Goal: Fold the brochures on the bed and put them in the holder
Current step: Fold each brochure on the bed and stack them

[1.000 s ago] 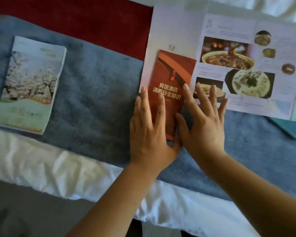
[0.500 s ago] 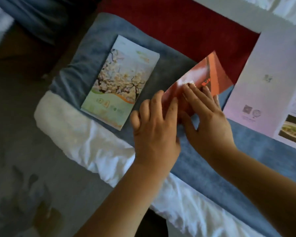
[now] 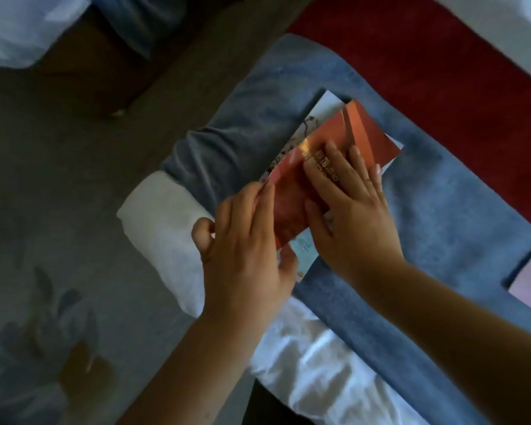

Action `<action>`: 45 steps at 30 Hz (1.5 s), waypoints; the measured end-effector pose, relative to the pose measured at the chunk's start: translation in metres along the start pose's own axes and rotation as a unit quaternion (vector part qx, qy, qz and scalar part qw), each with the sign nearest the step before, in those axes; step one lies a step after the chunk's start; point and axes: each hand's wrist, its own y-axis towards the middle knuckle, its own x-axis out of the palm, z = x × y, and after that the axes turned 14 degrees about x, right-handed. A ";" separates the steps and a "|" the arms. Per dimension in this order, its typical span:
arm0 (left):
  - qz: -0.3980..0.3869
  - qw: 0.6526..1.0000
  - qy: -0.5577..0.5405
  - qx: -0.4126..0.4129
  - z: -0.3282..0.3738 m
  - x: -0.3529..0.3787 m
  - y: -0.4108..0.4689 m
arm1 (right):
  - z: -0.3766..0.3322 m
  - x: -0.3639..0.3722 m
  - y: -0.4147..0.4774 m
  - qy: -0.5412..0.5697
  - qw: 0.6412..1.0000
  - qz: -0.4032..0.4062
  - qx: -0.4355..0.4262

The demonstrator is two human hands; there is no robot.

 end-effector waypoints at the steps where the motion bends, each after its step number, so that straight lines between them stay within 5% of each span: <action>1: 0.005 1.000 -0.002 0.001 -0.002 0.003 -0.003 | -0.001 0.002 0.001 -0.009 1.000 0.003 0.005; 10: 0.044 0.999 0.021 0.006 0.005 0.038 -0.004 | 0.008 -0.012 0.015 -0.171 0.985 0.029 0.012; 18: 0.001 0.996 0.019 0.091 0.010 0.058 0.000 | 0.020 -0.013 0.030 -0.135 0.990 0.007 -0.028; 33: -0.093 0.991 0.091 0.039 0.046 0.040 0.015 | 0.020 -0.036 0.040 -0.104 0.989 -0.100 0.014; 39: -0.065 0.981 0.094 0.154 0.127 0.037 0.024 | 0.133 -0.095 -0.029 -0.090 0.988 0.018 0.124; 45: -0.089 0.948 0.021 0.304 0.273 0.078 -0.003 | 0.306 -0.163 -0.154 -0.079 0.946 0.112 0.294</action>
